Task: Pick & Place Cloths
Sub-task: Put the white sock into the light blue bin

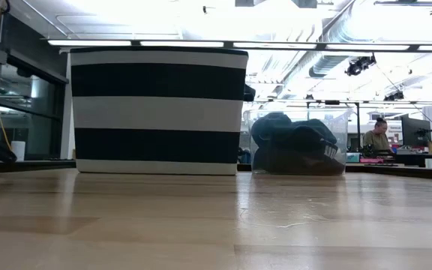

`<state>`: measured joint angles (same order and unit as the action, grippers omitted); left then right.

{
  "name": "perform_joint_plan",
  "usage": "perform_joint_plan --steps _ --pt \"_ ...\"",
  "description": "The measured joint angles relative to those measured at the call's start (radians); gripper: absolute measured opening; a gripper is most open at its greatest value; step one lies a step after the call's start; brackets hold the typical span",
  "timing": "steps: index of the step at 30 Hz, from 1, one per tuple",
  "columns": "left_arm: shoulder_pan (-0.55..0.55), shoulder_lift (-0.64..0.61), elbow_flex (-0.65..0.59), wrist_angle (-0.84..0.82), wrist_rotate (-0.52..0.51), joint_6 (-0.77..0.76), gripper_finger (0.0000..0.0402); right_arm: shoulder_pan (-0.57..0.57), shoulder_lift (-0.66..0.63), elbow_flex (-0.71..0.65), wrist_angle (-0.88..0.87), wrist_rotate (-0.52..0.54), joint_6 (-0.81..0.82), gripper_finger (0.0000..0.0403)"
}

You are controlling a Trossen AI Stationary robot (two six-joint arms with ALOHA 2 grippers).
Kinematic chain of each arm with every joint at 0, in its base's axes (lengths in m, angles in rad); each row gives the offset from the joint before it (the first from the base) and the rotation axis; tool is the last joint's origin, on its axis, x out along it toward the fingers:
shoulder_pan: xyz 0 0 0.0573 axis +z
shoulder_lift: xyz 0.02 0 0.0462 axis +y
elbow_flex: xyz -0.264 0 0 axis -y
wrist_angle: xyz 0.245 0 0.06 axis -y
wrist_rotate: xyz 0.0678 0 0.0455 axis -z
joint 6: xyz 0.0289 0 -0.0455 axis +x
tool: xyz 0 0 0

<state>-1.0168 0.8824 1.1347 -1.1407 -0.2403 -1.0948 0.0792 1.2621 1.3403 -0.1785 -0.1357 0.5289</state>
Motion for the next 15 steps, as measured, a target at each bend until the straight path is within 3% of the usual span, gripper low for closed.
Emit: perform_joint_plan --steps 7,15 --pt "-0.077 0.024 -0.032 -0.017 -0.079 -0.039 0.0 0.008 0.0 0.0 -0.017 0.009 0.045 0.0259" --pt "-0.09 0.03 -0.215 0.194 -0.082 -0.054 0.0 0.078 0.001 -0.001 -0.065 0.151 0.051 0.0259"
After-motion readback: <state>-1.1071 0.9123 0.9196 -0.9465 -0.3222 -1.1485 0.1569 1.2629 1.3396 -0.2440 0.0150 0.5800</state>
